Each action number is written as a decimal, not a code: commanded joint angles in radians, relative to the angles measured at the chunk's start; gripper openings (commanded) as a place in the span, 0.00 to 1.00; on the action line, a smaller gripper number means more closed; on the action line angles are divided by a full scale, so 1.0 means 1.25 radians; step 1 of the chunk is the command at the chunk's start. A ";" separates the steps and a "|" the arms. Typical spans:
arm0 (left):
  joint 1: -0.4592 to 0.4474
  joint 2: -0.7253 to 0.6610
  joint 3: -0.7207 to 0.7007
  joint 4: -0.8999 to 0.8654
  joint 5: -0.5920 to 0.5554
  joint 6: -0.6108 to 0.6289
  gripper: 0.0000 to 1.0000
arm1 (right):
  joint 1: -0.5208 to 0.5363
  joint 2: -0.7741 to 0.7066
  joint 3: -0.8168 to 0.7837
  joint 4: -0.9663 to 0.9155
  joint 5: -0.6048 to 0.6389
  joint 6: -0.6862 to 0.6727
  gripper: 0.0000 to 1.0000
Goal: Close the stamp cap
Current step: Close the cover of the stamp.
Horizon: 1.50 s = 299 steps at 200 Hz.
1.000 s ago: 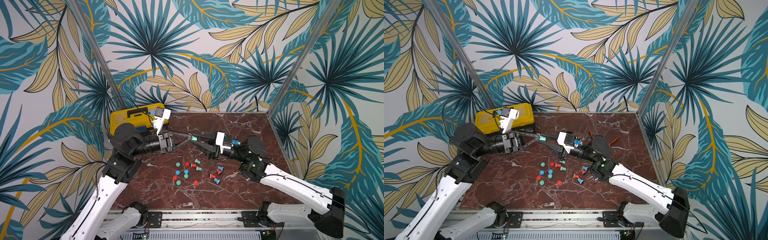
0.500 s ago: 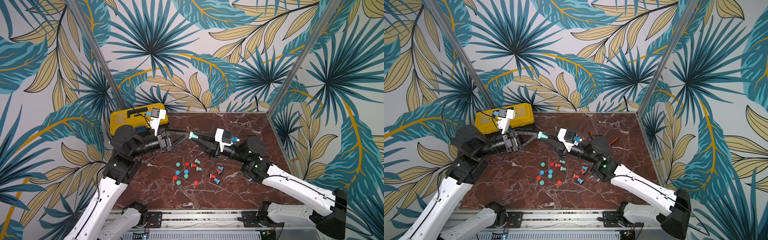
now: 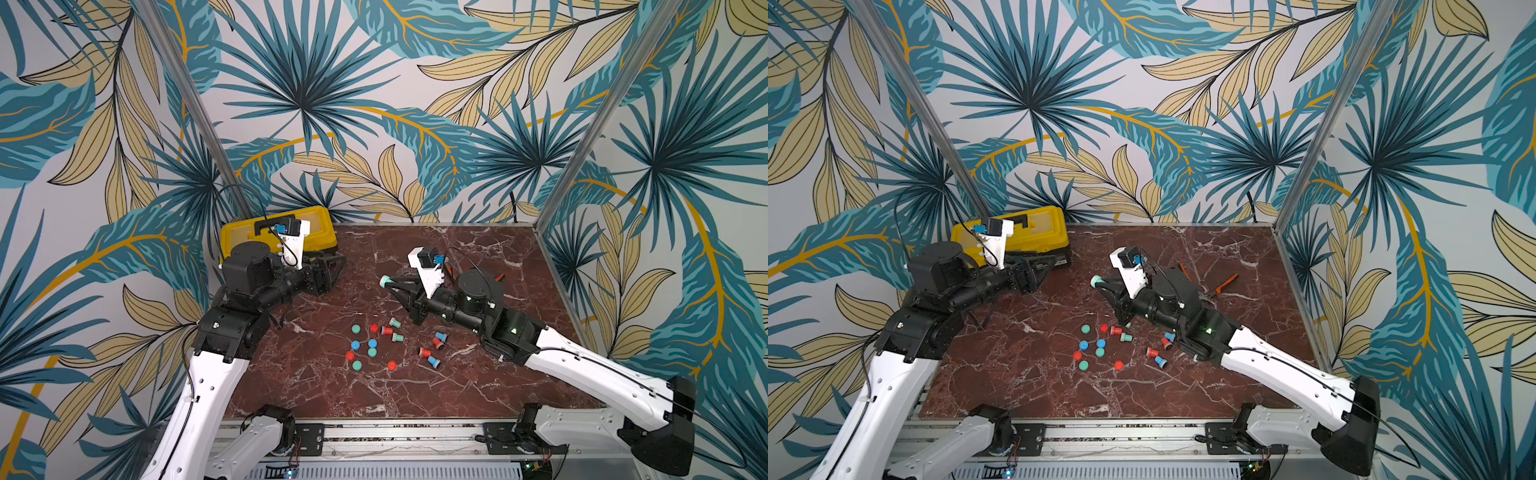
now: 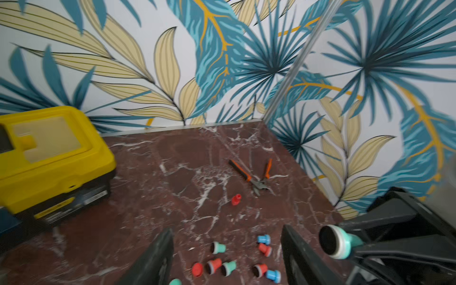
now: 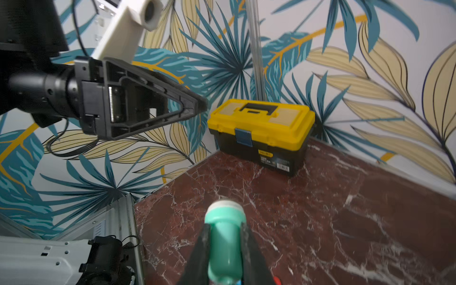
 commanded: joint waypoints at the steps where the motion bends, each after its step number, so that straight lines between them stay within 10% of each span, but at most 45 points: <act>1: 0.035 0.015 -0.044 -0.056 -0.156 0.130 0.72 | 0.006 0.060 0.026 -0.206 0.049 0.166 0.00; 131: 0.142 0.046 -0.178 -0.043 -0.150 0.085 0.74 | 0.006 0.560 0.384 -0.732 -0.166 0.281 0.00; 299: 0.142 0.032 -0.178 -0.040 -0.139 0.084 0.74 | 0.005 0.784 0.516 -0.725 -0.152 0.308 0.00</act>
